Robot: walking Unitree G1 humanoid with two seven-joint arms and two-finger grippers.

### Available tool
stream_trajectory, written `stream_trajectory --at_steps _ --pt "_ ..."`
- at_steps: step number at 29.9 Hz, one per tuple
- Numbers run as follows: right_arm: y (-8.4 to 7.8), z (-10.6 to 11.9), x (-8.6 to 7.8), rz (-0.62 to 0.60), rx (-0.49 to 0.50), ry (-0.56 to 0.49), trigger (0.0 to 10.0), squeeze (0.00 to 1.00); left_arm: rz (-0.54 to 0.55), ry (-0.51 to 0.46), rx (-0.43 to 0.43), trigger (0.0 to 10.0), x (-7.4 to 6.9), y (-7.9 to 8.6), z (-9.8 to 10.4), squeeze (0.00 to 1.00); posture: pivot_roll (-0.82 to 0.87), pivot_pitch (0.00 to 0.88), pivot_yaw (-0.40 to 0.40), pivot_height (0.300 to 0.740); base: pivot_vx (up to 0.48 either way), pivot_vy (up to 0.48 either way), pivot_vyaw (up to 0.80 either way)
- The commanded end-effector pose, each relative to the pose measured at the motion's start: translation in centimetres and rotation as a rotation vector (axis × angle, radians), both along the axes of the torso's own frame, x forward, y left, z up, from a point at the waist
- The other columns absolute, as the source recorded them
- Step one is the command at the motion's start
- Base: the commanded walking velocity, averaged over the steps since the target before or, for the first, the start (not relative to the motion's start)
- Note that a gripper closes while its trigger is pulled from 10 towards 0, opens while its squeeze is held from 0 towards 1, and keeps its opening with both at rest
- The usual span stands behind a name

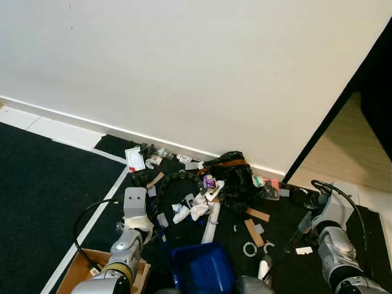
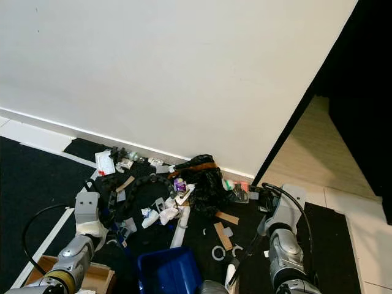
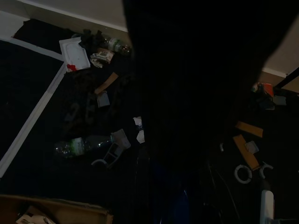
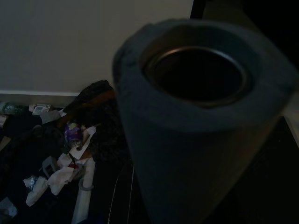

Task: Sweep floor

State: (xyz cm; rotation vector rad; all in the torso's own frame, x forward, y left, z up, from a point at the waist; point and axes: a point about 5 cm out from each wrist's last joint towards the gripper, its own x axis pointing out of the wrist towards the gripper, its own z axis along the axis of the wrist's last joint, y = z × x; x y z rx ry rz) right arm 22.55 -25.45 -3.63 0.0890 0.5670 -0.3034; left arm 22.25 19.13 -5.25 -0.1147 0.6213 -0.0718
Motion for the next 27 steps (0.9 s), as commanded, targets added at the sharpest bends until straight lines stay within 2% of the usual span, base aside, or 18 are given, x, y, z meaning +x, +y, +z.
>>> stream_trajectory --at_steps 1,16,27 --pt "0.65 -2.57 -3.15 -0.009 0.041 0.175 10.0 0.0 -0.008 0.058 0.003 10.0 -1.01 0.2 -0.72 0.0 0.07 0.009 -0.012 0.74 0.0 0.0 0.0" --pt "0.63 -2.59 -3.18 -0.007 0.043 0.177 10.0 0.0 -0.021 0.06 -0.003 10.0 -1.04 -0.11 -0.78 0.0 0.07 0.004 -0.014 0.74 0.0 0.0 0.0" --pt "0.46 -2.28 -2.83 -0.006 0.037 0.153 10.0 0.0 -0.015 0.016 -0.023 10.0 -0.12 -0.14 -0.13 0.0 0.07 0.034 -0.009 0.74 0.0 0.0 0.0"
